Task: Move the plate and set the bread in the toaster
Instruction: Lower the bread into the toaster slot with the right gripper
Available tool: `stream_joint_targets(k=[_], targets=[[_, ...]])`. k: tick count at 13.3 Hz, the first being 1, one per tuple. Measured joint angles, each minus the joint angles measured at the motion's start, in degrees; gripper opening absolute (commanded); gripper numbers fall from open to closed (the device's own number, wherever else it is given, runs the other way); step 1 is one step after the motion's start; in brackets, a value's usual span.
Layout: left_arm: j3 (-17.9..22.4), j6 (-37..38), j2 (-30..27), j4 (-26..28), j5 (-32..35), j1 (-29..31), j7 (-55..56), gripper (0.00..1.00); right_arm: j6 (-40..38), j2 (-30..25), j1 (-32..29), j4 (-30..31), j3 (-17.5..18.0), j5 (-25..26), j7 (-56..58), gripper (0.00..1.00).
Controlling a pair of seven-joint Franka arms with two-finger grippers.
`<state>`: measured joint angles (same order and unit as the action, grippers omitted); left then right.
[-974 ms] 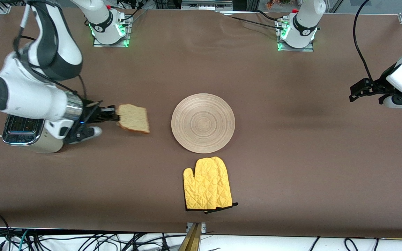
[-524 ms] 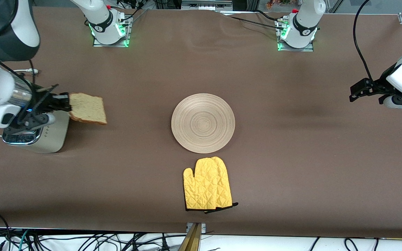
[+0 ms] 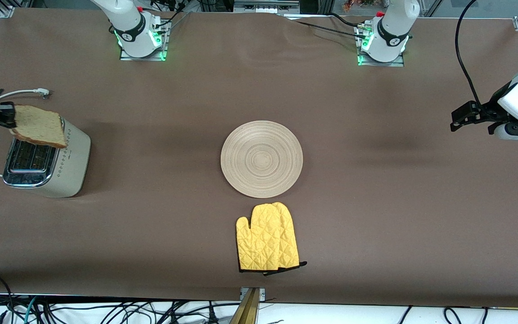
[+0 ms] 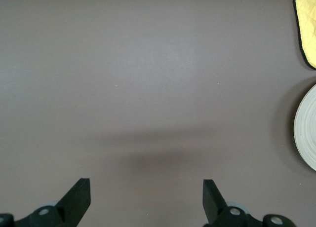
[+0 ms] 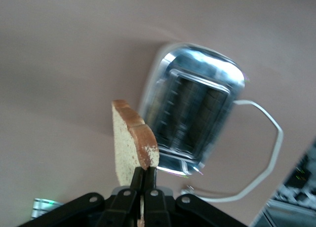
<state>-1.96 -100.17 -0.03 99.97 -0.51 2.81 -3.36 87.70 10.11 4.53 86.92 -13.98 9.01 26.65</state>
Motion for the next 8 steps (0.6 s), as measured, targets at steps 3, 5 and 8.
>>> stream_joint_targets(k=[3,5,8], targets=[[0.00,0.00,0.00,0.00,0.00,0.00,0.00,1.00,1.27,0.30,-0.49,1.01,-2.52,3.06,0.16,0.00],[0.00,0.00,0.00,0.00,0.00,0.00,0.00,1.00,2.20,1.13,-0.52,1.32,-3.59,3.33,-0.01,0.00],[0.00,0.00,0.00,0.00,0.00,0.00,0.00,1.00,4.00,2.99,-0.45,1.48,-3.77,4.67,-2.10,0.00]])
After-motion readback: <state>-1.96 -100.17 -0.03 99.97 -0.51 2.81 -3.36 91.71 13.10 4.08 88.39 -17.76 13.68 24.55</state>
